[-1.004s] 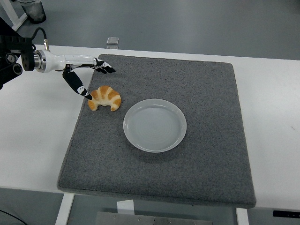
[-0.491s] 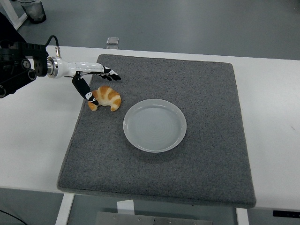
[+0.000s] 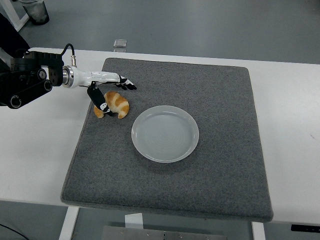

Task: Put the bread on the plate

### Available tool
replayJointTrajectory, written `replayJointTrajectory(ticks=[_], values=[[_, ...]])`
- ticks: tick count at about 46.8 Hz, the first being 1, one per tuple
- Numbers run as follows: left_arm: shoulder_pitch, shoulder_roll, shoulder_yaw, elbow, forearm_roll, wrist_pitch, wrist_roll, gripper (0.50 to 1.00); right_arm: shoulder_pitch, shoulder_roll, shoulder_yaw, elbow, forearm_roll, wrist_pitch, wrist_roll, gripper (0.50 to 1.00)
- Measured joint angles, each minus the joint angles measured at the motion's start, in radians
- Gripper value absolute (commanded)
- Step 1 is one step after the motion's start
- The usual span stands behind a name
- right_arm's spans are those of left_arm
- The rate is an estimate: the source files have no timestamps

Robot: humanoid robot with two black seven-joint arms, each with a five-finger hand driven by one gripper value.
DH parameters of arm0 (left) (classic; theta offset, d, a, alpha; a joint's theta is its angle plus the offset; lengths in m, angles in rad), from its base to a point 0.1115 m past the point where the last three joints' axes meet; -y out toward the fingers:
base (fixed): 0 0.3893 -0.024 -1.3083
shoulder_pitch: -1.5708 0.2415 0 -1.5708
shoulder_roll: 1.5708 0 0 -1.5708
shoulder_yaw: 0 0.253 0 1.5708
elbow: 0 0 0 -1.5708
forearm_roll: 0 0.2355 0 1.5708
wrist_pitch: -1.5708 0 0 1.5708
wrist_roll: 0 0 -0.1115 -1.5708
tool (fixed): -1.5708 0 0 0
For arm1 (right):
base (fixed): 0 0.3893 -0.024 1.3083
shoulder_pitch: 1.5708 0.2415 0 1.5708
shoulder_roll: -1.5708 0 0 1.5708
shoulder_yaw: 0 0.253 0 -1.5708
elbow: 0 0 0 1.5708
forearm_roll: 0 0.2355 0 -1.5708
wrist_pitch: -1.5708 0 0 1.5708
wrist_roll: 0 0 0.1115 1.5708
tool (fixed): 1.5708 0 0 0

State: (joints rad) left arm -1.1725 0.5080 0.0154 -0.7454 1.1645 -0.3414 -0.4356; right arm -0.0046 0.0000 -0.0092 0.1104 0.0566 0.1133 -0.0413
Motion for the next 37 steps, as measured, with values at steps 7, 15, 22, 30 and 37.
replayJointTrajectory(ticks=[7,15,22,30,37], values=[[0.0,-0.001,0.0,-0.004,0.0,0.001,-0.001,0.904,0.0,0.0,0.0,0.0,0.0,0.0,0.0,0.952],[-0.005,-0.001,0.0,-0.018,0.006,0.001,-0.002,0.836,0.0,0.0,0.001,0.0,0.0,0.0,0.0,0.952],[-0.011,-0.001,0.003,-0.031,0.034,0.001,-0.003,0.829,0.0,0.0,0.0,0.0,0.002,0.0,0.0,0.952],[-0.013,0.003,0.008,-0.059,0.104,0.001,-0.005,0.842,0.0,0.0,0.0,0.0,0.002,0.0,0.0,0.952],[-0.014,0.01,0.008,-0.066,0.118,-0.002,-0.006,0.851,0.0,0.0,0.0,0.0,0.002,0.0,0.0,0.952]])
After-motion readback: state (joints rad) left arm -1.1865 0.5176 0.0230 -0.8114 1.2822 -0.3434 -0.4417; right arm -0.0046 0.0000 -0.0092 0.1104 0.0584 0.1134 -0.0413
